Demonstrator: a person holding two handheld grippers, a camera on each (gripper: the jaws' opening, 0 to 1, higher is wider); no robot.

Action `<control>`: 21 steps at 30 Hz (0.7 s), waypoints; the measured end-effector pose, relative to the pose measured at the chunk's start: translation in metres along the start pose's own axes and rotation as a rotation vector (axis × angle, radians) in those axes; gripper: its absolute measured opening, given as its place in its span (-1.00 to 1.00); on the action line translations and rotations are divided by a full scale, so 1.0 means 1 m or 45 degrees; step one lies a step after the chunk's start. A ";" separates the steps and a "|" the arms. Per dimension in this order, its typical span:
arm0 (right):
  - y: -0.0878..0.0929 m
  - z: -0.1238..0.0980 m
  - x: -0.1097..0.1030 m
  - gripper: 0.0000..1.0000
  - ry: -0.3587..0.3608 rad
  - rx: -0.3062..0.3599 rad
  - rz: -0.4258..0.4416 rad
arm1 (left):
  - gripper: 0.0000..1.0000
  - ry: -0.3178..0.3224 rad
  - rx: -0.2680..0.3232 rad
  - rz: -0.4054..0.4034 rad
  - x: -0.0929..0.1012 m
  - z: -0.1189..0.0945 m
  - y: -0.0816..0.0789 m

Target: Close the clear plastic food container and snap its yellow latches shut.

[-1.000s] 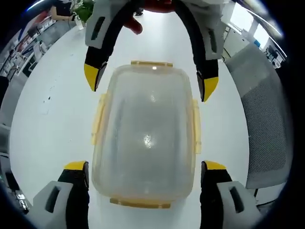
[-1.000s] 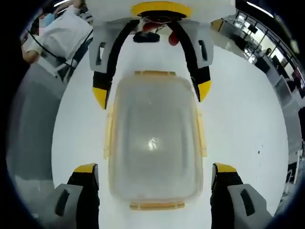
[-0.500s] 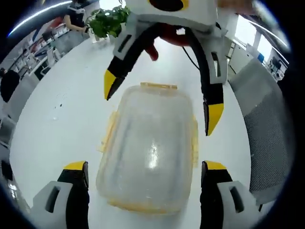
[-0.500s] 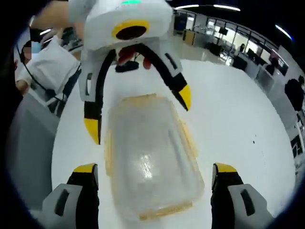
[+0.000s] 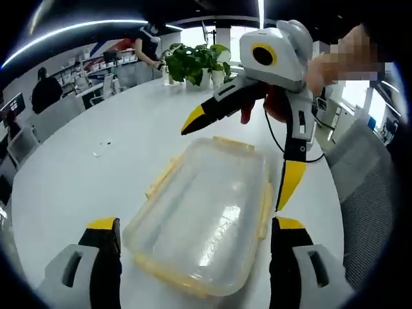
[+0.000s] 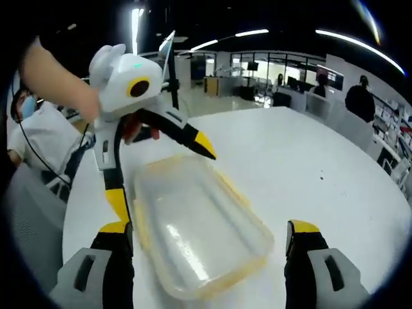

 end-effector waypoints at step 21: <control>0.011 -0.021 -0.015 1.00 0.067 0.085 0.164 | 0.90 -0.104 0.144 -0.199 0.012 -0.024 0.006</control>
Point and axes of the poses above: the point that each gripper's makers call its tool centre point, and the gripper's own axes: z roughly forward along the fingers, x roughly to its right, y roughly out of its underside, the point moved 10 cm from there along -z, roughly backward along the fingers, and after that the axes turned 1 degree about -x, right-handed, at the moved point
